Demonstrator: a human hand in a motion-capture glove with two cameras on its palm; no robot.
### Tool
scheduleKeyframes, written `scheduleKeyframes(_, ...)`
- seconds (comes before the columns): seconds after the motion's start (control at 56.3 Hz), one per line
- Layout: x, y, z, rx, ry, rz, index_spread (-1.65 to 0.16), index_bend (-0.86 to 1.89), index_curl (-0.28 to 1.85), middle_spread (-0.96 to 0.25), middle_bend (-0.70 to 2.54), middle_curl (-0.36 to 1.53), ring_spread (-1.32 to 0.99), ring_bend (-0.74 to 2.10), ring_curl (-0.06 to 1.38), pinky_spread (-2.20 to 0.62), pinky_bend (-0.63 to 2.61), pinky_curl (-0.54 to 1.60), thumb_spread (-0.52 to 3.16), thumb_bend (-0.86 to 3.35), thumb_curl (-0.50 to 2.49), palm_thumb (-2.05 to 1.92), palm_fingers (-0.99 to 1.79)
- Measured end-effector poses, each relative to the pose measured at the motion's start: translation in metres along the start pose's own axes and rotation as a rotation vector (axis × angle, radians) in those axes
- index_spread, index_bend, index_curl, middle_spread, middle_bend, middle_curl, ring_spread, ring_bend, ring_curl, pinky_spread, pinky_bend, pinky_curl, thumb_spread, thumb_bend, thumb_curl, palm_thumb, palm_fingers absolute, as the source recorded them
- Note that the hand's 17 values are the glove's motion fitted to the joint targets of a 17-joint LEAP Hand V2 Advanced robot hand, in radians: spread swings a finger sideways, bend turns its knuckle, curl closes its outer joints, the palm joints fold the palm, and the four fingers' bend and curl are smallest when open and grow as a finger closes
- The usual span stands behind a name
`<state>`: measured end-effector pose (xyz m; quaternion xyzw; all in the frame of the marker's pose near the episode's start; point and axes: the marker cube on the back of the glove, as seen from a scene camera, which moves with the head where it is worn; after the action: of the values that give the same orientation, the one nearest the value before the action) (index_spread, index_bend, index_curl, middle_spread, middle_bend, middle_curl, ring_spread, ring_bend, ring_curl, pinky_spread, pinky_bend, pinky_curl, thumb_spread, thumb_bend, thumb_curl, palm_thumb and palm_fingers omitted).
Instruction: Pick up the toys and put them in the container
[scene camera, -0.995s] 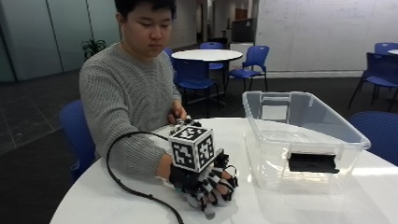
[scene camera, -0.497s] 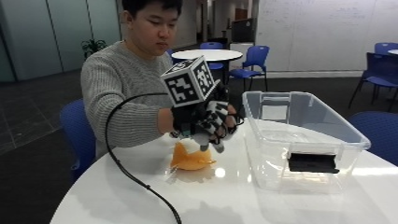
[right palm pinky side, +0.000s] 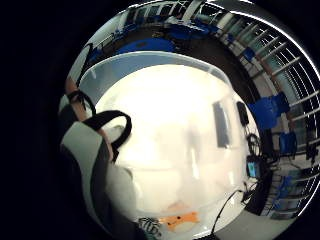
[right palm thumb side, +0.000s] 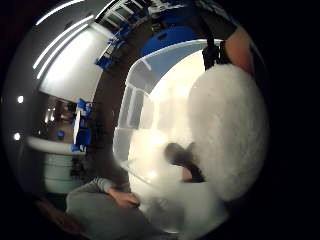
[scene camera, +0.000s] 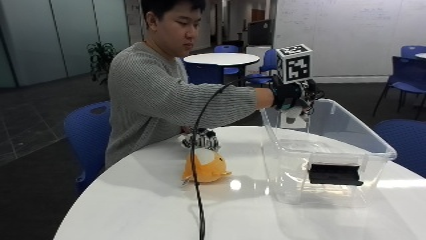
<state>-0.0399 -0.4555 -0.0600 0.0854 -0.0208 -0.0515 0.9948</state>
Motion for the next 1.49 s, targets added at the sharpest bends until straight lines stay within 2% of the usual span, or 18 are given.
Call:
scheduleKeyframes(0.267,-0.020,-0.018,0.034,-0.081,0.036,-0.004,-0.39,0.29,0.30,-0.24,0.61,0.70,-0.42,1.22,0.58,-0.43,1.01,0.47,0.44,0.05,1.06,0.58,0.97)
scheduleKeyframes(0.373,-0.015,-0.013,0.048,-0.225,0.034,0.027,-0.41,0.18,0.30,-0.25,0.57,0.71,-0.42,1.20,0.59,-0.42,1.05,0.48,0.46,0.03,1.08,0.57,0.86)
scheduleKeyframes(0.391,-0.015,-0.013,0.051,-0.258,0.030,0.032,-0.40,0.08,0.27,-0.26,0.50,0.69,-0.42,1.18,0.58,-0.42,1.11,0.49,0.49,0.03,1.08,0.56,0.72)
scheduleKeyframes(0.426,-0.015,-0.011,0.056,-0.314,0.025,0.043,-0.39,0.06,0.27,-0.26,0.43,0.68,-0.41,1.18,0.59,-0.42,1.20,0.51,0.54,0.01,1.08,0.52,0.62)
scheduleKeyframes(0.444,-0.014,-0.010,0.057,-0.335,0.028,0.047,-0.39,-0.03,0.23,-0.26,0.31,0.64,-0.40,1.16,0.58,-0.40,1.23,0.52,0.66,-0.06,1.05,0.39,0.37)
scheduleKeyframes(0.462,-0.012,-0.009,0.059,-0.352,0.033,0.051,-0.38,-0.02,0.23,-0.26,0.28,0.64,-0.39,1.18,0.59,-0.38,1.27,0.54,0.73,-0.04,1.03,0.39,0.29)
scheduleKeyframes(0.497,-0.009,-0.008,0.061,-0.374,0.044,0.055,-0.37,0.04,0.24,-0.24,0.17,0.60,-0.35,1.05,0.56,-0.32,1.30,0.56,0.84,-0.06,0.97,0.31,-0.09)
scheduleKeyframes(0.533,-0.008,-0.007,0.062,-0.385,0.049,0.056,-0.36,0.05,0.22,-0.22,0.15,0.57,-0.32,0.95,0.53,-0.26,1.34,0.55,0.92,-0.07,0.91,0.25,-0.18)
scheduleKeyframes(0.657,-0.008,-0.003,0.062,-0.379,0.034,0.043,-0.33,0.07,0.18,-0.18,0.13,0.48,-0.25,0.79,0.41,-0.12,1.34,0.49,1.12,-0.04,0.75,0.12,-0.20)
scheduleKeyframes(0.924,0.013,0.030,0.025,-0.317,0.077,0.035,-0.33,0.10,0.16,-0.16,0.15,0.40,-0.19,0.75,0.38,-0.02,1.28,0.43,1.29,-0.03,0.54,0.02,-0.17)
scheduleKeyframes(1.048,0.075,0.095,-0.038,-0.201,0.019,0.080,-0.33,0.14,0.18,-0.16,0.16,0.38,-0.18,0.70,0.36,0.00,1.20,0.39,1.31,-0.03,0.47,-0.03,-0.15)
scheduleKeyframes(1.137,0.121,0.152,-0.062,-0.181,0.044,0.062,-0.35,0.16,0.19,-0.16,0.17,0.37,-0.17,0.66,0.34,0.01,1.15,0.37,1.33,-0.03,0.42,-0.03,-0.11)
scheduleKeyframes(1.244,0.156,0.201,-0.058,-0.200,0.179,0.143,-0.36,0.17,0.22,-0.16,0.17,0.36,-0.17,0.62,0.33,0.02,1.11,0.35,1.34,-0.03,0.38,-0.03,-0.08)
scheduleKeyframes(1.315,0.164,0.219,-0.054,-0.192,0.142,0.215,-0.36,0.16,0.23,-0.17,0.17,0.36,-0.17,0.61,0.32,0.02,1.09,0.34,1.34,-0.03,0.36,-0.03,-0.07)
scheduleKeyframes(1.492,0.153,0.258,-0.028,-0.211,0.052,0.201,-0.36,0.15,0.24,-0.17,0.18,0.35,-0.16,0.59,0.31,0.03,1.06,0.33,1.35,-0.02,0.32,-0.02,-0.06)
